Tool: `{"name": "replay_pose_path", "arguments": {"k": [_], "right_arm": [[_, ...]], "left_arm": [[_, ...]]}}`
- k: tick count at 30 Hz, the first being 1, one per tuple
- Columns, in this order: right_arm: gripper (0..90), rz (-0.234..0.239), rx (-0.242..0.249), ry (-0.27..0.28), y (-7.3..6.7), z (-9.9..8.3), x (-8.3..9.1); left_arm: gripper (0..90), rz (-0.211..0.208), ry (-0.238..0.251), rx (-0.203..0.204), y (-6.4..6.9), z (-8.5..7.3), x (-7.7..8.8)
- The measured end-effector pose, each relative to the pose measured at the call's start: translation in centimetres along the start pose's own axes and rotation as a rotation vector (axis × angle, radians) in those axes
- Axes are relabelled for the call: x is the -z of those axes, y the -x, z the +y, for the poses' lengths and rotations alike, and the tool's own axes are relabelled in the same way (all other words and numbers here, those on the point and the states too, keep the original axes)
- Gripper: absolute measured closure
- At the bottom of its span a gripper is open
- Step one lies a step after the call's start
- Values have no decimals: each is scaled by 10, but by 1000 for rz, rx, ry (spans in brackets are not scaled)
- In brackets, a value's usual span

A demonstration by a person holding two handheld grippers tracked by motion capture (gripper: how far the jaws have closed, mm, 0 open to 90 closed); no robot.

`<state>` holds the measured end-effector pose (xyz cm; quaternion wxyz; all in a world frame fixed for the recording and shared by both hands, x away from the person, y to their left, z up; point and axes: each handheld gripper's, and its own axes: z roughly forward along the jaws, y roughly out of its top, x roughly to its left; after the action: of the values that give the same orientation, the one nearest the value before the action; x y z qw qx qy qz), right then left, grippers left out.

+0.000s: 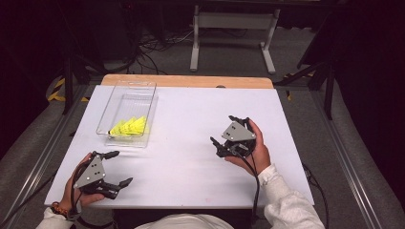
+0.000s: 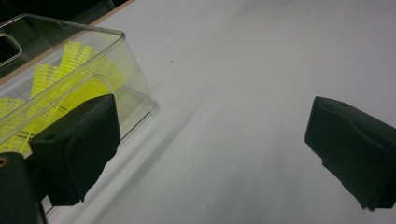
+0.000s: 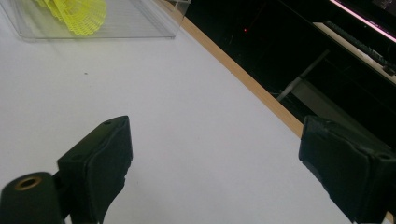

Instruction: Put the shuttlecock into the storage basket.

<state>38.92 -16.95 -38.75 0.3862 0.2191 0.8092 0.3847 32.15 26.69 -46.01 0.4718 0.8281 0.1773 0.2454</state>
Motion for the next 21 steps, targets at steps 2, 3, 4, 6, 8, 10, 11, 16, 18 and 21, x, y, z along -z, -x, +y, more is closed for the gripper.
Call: {"name": "replay_pose_path", "arguments": {"k": [2,3,4,6,8,10,11,16,18,21], "right_arm": [[103,-5,0,1,0,-2,1],[103,-3,0,-2,0,-3,2],[100,-3,-3,-5,0,-4,2],[97,-3,-7,-6,0,-6,3],[91,-3,-13,-5,0,-8,4],[91,-6,-14,-3,0,-9,5],[88,-10,-14,-4,0,-11,6],[86,-10,-21,2,1,-16,10],[83,-10,-18,-3,1,-19,11],[82,-11,-15,-4,1,-22,13]], "left_arm": [[44,0,1,0,0,0,0],[43,0,1,0,0,0,0],[43,1,1,1,0,0,0],[43,1,2,0,0,0,0],[43,0,3,3,0,0,-1],[43,-2,4,5,0,0,-1],[43,-2,4,5,0,0,-1],[43,-1,3,3,0,1,-1],[43,2,1,-2,-1,1,-1],[43,1,4,4,-1,1,-2]]}}
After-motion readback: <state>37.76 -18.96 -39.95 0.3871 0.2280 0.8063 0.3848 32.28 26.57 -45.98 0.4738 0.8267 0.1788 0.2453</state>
